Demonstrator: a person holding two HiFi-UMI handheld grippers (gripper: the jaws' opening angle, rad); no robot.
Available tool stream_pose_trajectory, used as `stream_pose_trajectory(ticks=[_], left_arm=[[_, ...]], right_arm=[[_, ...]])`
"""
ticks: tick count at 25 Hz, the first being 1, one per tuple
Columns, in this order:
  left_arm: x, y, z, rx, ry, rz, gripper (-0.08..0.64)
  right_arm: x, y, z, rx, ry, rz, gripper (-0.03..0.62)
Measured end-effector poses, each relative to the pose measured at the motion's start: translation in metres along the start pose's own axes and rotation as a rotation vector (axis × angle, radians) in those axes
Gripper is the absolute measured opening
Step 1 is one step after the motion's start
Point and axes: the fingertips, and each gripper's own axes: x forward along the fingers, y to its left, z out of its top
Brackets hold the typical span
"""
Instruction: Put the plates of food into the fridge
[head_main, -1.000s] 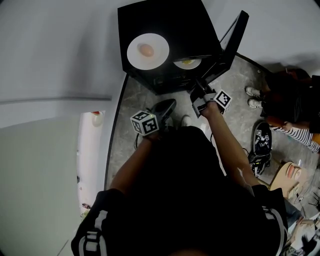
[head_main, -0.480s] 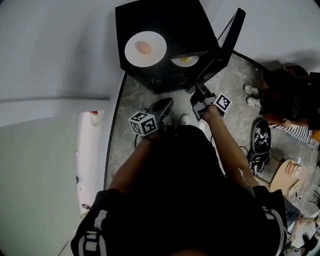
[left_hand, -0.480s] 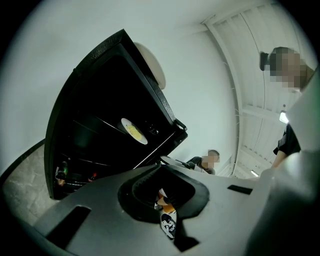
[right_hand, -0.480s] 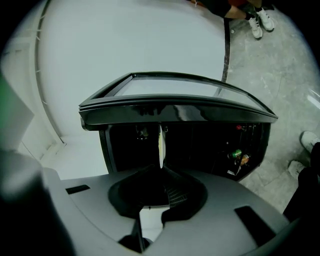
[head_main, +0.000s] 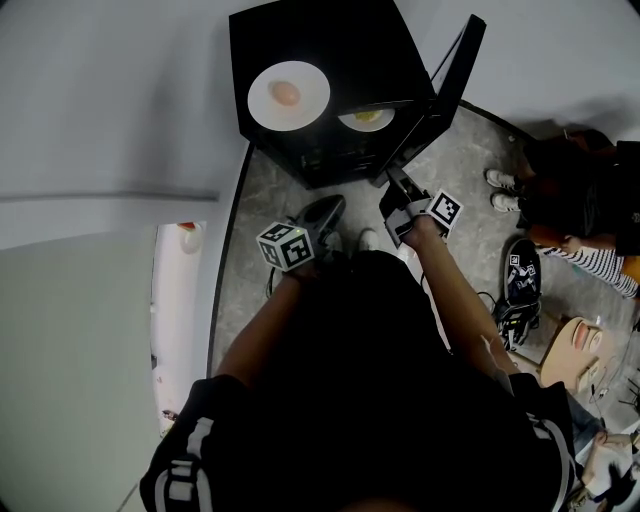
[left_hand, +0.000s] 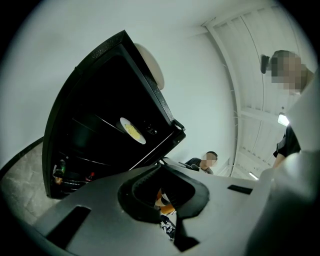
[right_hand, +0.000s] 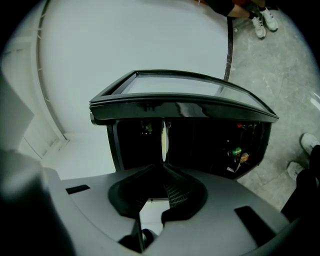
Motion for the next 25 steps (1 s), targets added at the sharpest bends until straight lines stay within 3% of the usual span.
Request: stream_pose_trajectory(ticks=[12,25], left_arm=[[-0.009,0.005,-0.005,0.028,-0.004,0.034,0.021],[-0.016,0.011,-0.004,0.031,-0.025,0.063,0.021]], right_arm=[[-0.006,0.024,-0.026,-0.076,0.076,0.04,0.044],[0.007,0.055,-0.049,-0.059,0.146,0.089,0.044]])
